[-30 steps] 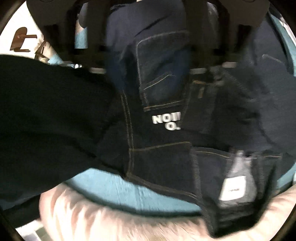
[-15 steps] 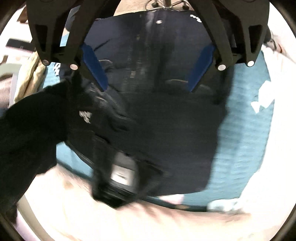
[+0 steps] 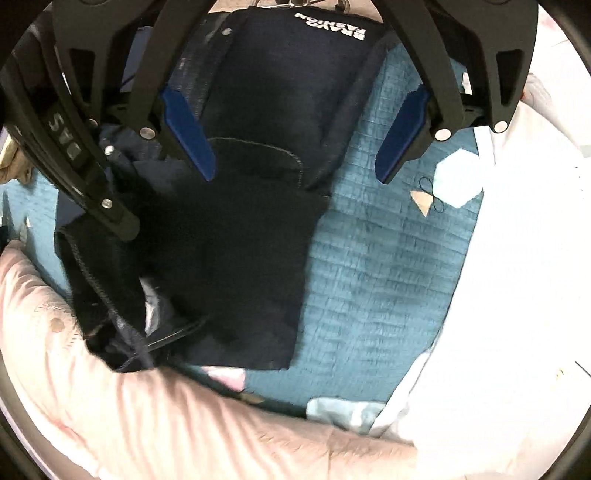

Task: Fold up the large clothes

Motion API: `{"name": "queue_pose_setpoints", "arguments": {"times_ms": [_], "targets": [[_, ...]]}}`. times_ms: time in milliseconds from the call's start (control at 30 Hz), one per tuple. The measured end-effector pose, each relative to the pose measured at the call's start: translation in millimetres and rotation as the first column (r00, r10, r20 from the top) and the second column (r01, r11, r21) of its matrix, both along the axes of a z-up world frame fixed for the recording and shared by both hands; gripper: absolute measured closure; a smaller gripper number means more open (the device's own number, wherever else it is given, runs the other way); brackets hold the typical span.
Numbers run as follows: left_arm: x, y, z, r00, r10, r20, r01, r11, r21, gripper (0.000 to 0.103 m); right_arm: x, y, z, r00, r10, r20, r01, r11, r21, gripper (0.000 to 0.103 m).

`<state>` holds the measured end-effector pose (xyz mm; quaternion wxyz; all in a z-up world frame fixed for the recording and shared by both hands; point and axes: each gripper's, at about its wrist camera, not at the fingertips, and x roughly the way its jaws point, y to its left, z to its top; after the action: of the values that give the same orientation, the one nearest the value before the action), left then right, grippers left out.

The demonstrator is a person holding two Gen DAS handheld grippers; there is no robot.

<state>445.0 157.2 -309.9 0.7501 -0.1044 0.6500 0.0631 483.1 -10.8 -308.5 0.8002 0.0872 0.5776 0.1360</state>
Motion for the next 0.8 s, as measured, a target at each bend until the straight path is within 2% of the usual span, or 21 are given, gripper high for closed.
{"name": "queue_pose_setpoints", "arguments": {"times_ms": [133,200,267,333,433,533,633,733,800], "targets": [[-3.8,17.4,-17.7,1.000,0.003,-0.031,-0.002,1.000,0.029,0.014,5.4,13.8,-31.9,0.998,0.026,-0.064,-0.026,1.000,-0.004,0.086],[-5.6,25.7,-26.8,0.999,0.012,-0.052,-0.011,1.000,0.016,0.014,5.6,20.8,-42.1,0.996,0.035,-0.078,-0.037,0.999,-0.018,0.080],[-6.9,31.8,-32.6,0.998,0.026,-0.065,-0.025,1.000,0.019,0.014,4.2,26.2,-46.3,0.995,0.054,-0.090,-0.055,0.998,-0.016,0.062],[-7.9,37.2,-35.6,0.996,0.037,-0.077,-0.035,0.999,0.025,0.014,3.4,29.1,-44.6,0.992,0.063,-0.106,-0.060,0.998,0.034,0.054],[-10.8,42.9,-32.0,0.996,0.045,-0.076,-0.043,0.999,0.022,0.014,2.6,28.6,-32.4,0.994,0.065,-0.087,-0.062,0.997,0.038,0.053],[-11.7,41.7,-19.3,0.998,0.043,-0.050,-0.042,0.999,0.034,0.014,-0.6,21.5,-15.0,0.994,0.065,-0.083,-0.057,0.994,0.095,0.053],[-9.2,33.2,0.8,0.999,0.038,-0.014,-0.037,0.999,0.027,0.014,-6.3,4.8,14.0,0.998,0.055,-0.028,-0.051,0.991,0.124,0.054],[-1.2,15.3,16.2,1.000,0.006,0.030,-0.007,1.000,0.016,0.014,-11.7,-23.8,42.2,0.999,0.017,0.046,-0.023,0.993,0.112,0.054],[7.4,2.0,20.7,0.998,-0.018,0.053,0.019,1.000,-0.008,0.014,-12.4,-51.6,55.0,0.996,-0.029,0.088,0.024,0.998,0.054,0.054]]}}
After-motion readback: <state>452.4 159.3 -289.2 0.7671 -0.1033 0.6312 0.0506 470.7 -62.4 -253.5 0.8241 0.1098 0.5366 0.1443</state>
